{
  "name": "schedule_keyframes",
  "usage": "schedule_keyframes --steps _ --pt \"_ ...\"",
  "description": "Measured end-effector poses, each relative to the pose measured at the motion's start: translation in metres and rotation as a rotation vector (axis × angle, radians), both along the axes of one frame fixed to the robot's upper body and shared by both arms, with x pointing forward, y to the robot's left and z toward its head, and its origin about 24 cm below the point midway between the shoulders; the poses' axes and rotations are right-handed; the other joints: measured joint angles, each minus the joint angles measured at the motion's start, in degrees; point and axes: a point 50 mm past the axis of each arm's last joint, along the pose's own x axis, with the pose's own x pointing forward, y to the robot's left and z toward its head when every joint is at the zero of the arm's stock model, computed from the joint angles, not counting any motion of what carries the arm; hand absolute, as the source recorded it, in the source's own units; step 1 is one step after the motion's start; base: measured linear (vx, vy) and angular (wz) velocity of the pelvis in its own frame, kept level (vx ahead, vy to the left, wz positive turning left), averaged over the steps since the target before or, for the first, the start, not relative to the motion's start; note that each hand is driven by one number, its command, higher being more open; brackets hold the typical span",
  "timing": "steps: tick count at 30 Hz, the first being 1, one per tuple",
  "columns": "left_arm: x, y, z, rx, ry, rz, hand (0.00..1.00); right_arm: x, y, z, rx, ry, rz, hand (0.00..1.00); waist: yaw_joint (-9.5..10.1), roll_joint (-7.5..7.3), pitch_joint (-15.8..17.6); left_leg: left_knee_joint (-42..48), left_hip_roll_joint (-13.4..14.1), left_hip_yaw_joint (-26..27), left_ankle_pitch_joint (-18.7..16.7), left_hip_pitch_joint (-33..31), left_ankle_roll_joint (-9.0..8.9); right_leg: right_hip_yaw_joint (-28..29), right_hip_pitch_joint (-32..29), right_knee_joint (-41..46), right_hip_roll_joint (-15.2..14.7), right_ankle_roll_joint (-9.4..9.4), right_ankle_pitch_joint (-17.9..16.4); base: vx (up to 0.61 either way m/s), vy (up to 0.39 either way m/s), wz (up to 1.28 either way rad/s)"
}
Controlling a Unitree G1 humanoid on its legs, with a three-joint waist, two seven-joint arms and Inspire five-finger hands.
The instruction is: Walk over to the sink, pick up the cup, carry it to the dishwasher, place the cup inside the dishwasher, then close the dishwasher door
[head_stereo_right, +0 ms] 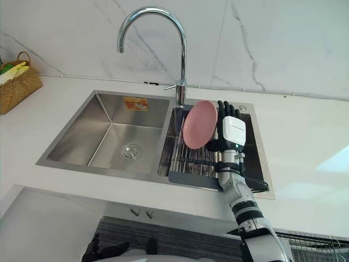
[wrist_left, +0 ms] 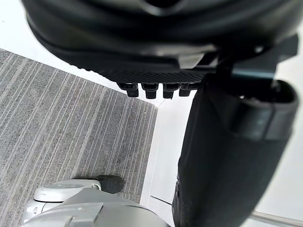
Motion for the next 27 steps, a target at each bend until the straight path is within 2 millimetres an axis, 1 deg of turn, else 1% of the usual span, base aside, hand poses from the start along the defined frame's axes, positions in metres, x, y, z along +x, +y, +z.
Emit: schedule_keyframes --steps 5,7,9,12,15,22,27 --pt "0.003 -0.001 0.001 0.0 -0.012 -0.01 1.0 0.0 -0.001 0.007 0.01 -0.028 -0.019 1.0 0.0 -0.02 0.2 0.02 -0.02 0.07 -0.02 -0.44 0.21 0.18 -0.52 -0.01 -0.04 0.05 0.03 0.0 0.0 0.0" --pt "0.007 0.0 0.004 0.003 -0.027 -0.012 1.0 -0.003 -0.005 0.016 0.022 -0.056 -0.026 1.0 -0.03 -0.09 0.92 0.05 -0.06 0.08 -0.07 -0.48 0.28 0.35 -0.58 0.03 -0.1 0.13 0.09 0.0 0.0 0.0" --pt "0.007 0.0 0.004 0.002 -0.024 -0.012 1.0 -0.006 -0.009 0.021 0.026 -0.065 -0.028 1.0 -0.11 -0.09 0.94 0.13 -0.1 0.17 -0.19 -0.44 0.35 0.48 -0.59 0.08 -0.18 0.25 0.18 0.0 0.0 0.0" --pt "0.007 0.0 0.005 -0.002 -0.021 -0.014 1.0 -0.01 -0.014 0.032 -0.007 -0.074 0.004 1.0 -0.29 -0.09 0.95 0.29 -0.11 0.57 -0.32 -0.36 0.37 0.88 -0.79 0.22 -0.22 0.33 0.24 0.0 0.0 -0.06" --pt "0.006 0.0 0.005 -0.014 -0.014 -0.021 1.0 -0.011 -0.014 0.037 -0.046 -0.062 0.053 1.0 -0.41 -0.08 0.94 0.05 0.02 1.47 -0.4 0.05 0.36 1.85 -1.0 0.5 -0.2 0.33 0.23 -0.04 -0.002 -0.15" --pt "0.005 0.001 0.004 -0.018 0.005 -0.024 1.0 -0.012 -0.008 0.036 -0.153 -0.014 0.132 1.0 -0.53 -0.06 0.92 0.03 0.0 2.19 -0.39 -0.03 0.36 2.64 -1.75 0.75 -0.28 0.31 0.22 -0.05 -0.001 -0.08" --pt "0.005 0.001 0.004 -0.025 0.005 -0.03 1.0 -0.012 0.005 0.031 -0.209 0.022 0.225 1.0 -0.38 -0.09 0.9 0.03 -0.05 2.01 -0.34 -0.05 0.41 2.46 -1.7 0.73 -0.28 0.31 0.23 0.0 0.0 0.0"
